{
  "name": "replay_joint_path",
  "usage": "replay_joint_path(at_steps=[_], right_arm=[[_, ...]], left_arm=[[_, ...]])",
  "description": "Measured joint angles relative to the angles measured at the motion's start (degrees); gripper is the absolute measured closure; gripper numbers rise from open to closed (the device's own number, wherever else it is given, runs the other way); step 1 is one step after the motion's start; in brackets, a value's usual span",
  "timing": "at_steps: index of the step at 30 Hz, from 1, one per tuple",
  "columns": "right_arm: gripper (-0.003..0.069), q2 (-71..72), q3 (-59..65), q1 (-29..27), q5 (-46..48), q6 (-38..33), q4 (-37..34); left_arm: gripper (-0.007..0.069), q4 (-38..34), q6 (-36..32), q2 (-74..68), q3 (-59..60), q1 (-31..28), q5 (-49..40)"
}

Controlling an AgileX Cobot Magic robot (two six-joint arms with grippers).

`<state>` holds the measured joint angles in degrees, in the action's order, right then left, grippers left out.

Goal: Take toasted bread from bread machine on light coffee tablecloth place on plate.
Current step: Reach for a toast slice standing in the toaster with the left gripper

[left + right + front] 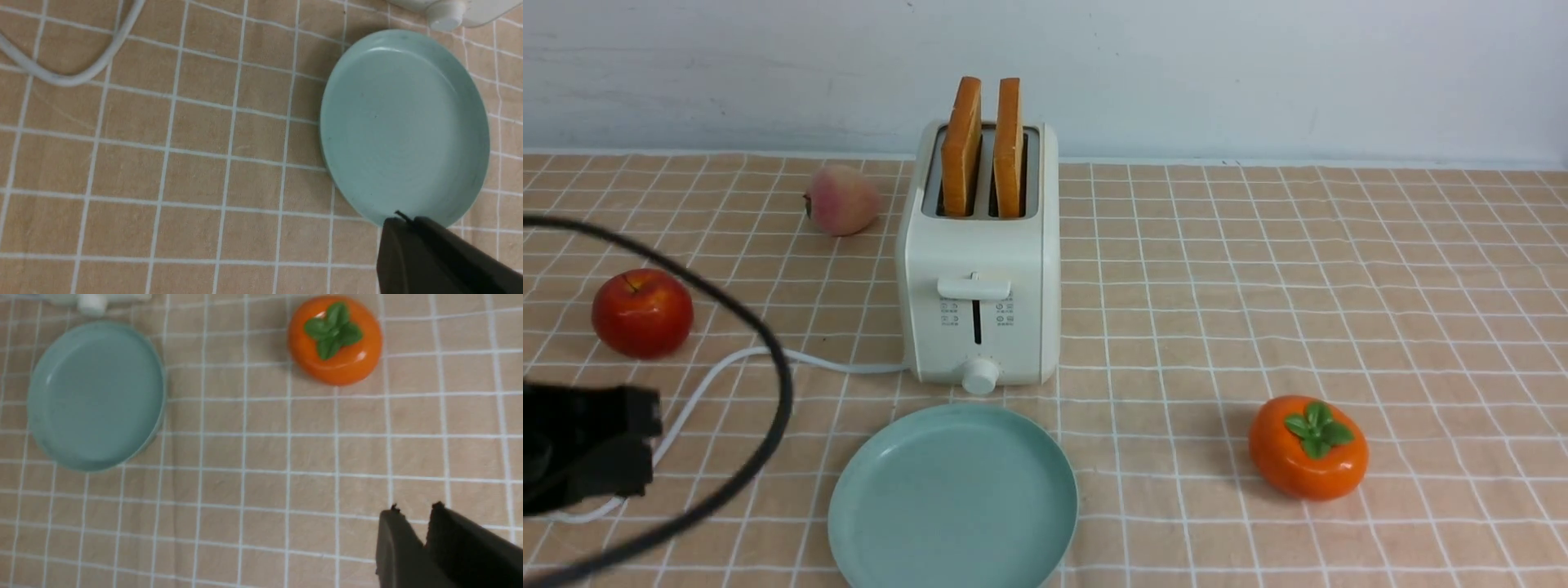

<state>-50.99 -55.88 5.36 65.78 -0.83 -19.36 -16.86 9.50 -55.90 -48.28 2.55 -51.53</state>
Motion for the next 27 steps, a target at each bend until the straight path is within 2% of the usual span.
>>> replay_joint_path(at_steps=[2,3,5,10,17,20,23,26,27], right_arm=[[0.0587,-0.65,0.00,0.05,-0.06,-1.71,-2.32],[0.0638,-1.34,-0.04,0.05,-0.20,-4.44,-4.96],[0.0669,-1.65,-0.11,0.05,-0.60,-5.64,-6.47],[0.0678,-1.72,-0.17,0.05,-0.95,-6.36,-8.13],[0.0678,-1.72,-0.17,0.05,-1.08,-6.56,-8.11],[0.0678,-1.72,-0.17,0.05,-1.14,-6.62,-8.11],[0.0678,-1.72,-0.17,0.05,-1.18,-6.62,-8.17],[0.0676,-1.72,-0.17,0.05,-1.26,-6.62,-8.17],[0.0675,-1.72,-0.17,0.05,-1.41,-6.62,-8.17]], left_arm=[[0.0638,-0.20,-0.70,-2.84,-2.77,0.19,-0.05],[0.0638,-0.29,-1.19,-7.37,-7.20,1.21,0.28],[0.0638,-0.29,-1.25,-10.58,-11.26,2.48,0.33],[0.0638,0.38,-1.31,-22.71,-25.94,8.58,0.13],[0.0626,4.92,-1.49,-37.43,-45.39,11.99,1.02],[0.0493,6.45,-1.65,-45.85,-55.43,13.40,1.83],[0.0382,6.63,-2.15,-49.93,-59.54,14.47,3.11],[0.0231,6.63,-3.90,-53.73,-62.35,15.40,4.10],[0.0209,6.63,-4.11,-54.47,-62.66,15.46,4.36]])
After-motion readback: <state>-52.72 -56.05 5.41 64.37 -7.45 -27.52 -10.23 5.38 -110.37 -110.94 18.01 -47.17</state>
